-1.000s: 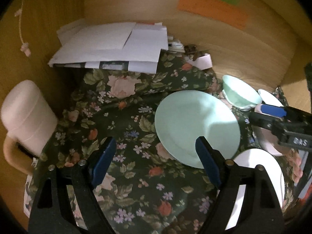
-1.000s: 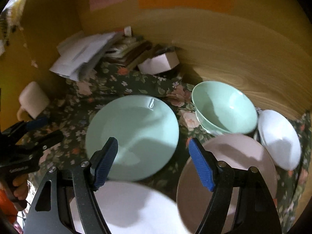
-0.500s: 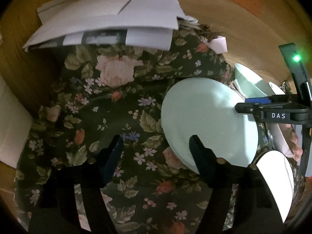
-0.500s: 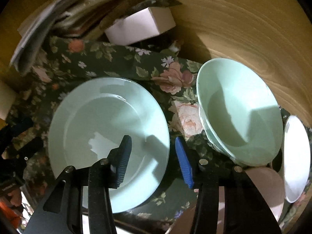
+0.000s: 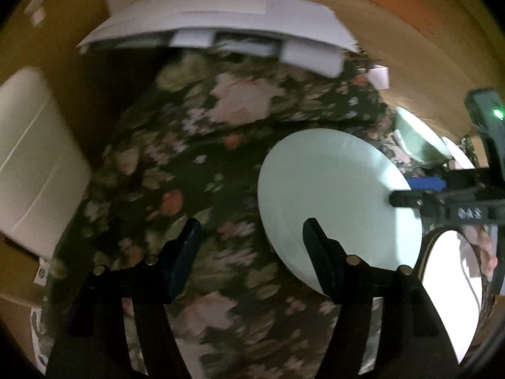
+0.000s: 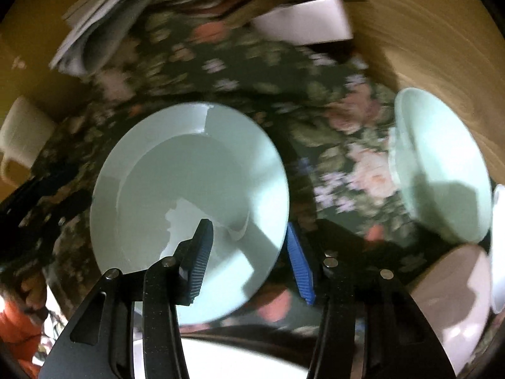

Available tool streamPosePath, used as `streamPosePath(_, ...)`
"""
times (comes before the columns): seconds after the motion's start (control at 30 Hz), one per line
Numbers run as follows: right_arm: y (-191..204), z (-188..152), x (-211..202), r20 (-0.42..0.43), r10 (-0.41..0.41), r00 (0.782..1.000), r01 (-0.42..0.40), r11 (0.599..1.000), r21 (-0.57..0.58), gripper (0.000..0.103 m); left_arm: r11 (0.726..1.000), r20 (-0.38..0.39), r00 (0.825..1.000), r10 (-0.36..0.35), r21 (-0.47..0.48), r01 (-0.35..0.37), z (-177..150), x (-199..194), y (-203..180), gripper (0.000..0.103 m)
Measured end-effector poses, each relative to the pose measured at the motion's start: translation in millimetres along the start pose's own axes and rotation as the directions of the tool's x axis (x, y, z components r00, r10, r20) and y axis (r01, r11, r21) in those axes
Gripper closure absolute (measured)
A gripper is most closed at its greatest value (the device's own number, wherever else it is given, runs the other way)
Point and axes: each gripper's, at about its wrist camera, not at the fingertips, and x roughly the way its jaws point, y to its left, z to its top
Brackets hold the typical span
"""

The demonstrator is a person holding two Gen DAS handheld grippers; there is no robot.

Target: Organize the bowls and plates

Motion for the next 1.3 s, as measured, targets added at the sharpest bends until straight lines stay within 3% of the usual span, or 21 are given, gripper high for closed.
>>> streamPosePath(0.23, 40.9, -14.5, 4.6, 0.036, 0.064, 0.997, -0.062, 0.997, -0.05, 0.058, 0.999, -0.038, 0.999, 0.024, -0.024, -0.025, -9.3, 0.2, 21.7, 0.046)
streamPosePath(0.47, 18.6, 4.0, 21.9, 0.061, 0.062, 0.996, -0.061, 0.998, -0.014, 0.059, 0.999, -0.057, 0.998, 0.0, -0.039, -0.002, -6.4, 10.1, 21.8, 0.057)
streamPosePath(0.8, 30.2, 2.5, 33.8, 0.086, 0.055, 0.995, -0.052, 0.998, -0.044, 0.059, 1.0, -0.062, 0.998, -0.02, -0.006, 0.02, -5.4, 18.8, 9.4, 0.061)
streamPosePath(0.93, 34.1, 3.5, 34.1, 0.101, 0.041, 0.994, -0.036, 0.998, -0.051, 0.064, 1.0, -0.06, 0.998, -0.012, -0.01, 0.011, -4.8, 21.2, 5.9, 0.061)
streamPosePath(1.3, 35.5, -19.9, -1.7, 0.177, 0.067, 0.982, -0.062, 0.997, -0.035, 0.065, 1.0, -0.003, 1.0, -0.013, 0.022, 0.013, -9.5, -14.0, -1.0, 0.061)
